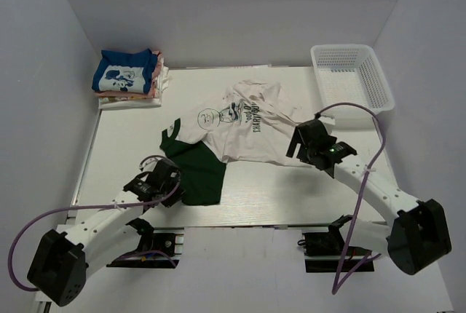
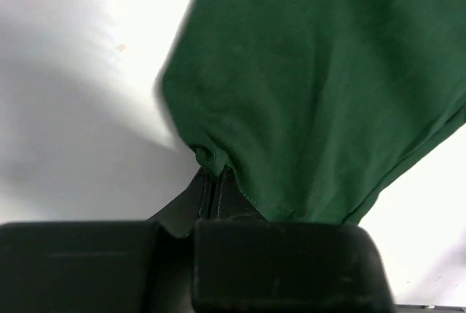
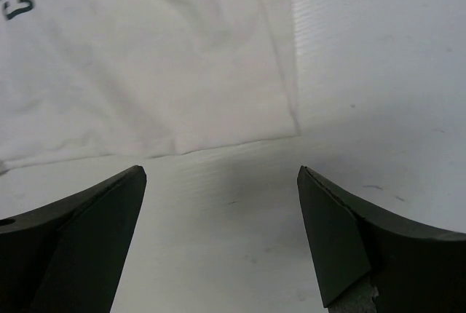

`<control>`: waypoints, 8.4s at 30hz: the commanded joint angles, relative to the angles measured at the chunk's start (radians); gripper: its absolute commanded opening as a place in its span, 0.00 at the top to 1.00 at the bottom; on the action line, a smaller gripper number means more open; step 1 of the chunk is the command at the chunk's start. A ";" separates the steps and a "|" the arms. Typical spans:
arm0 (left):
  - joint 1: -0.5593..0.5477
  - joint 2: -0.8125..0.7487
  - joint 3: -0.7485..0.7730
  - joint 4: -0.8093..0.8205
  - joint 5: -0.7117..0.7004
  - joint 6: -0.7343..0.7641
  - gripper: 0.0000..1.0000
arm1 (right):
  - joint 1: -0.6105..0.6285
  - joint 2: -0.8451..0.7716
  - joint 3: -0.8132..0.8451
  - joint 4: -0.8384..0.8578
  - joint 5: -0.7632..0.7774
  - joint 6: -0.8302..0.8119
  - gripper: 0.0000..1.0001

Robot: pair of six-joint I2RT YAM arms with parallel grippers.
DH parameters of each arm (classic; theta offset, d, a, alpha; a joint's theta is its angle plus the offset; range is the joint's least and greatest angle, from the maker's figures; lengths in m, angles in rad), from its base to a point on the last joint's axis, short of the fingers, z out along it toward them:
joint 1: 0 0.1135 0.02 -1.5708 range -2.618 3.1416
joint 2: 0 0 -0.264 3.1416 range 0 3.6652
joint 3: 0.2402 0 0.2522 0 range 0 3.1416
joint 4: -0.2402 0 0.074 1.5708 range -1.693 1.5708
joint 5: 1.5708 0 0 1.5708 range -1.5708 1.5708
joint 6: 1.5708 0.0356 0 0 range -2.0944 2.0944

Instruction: Fold and stack the t-shirts

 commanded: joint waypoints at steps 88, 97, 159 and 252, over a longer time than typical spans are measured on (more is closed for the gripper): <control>0.009 0.327 1.284 0.691 -0.514 1.219 1.00 | -0.157 -0.267 0.478 0.165 -0.066 -0.270 1.00; 0.162 0.953 1.453 0.677 -0.567 1.173 1.00 | -0.200 0.324 0.457 0.315 -0.064 -0.231 1.00; 0.293 1.520 1.705 0.178 -0.035 0.923 0.00 | -0.210 0.988 0.998 0.079 -0.270 -0.352 0.10; 0.224 -0.110 0.280 0.011 0.707 0.498 1.00 | -0.294 0.128 -0.211 0.242 -0.163 -0.002 0.83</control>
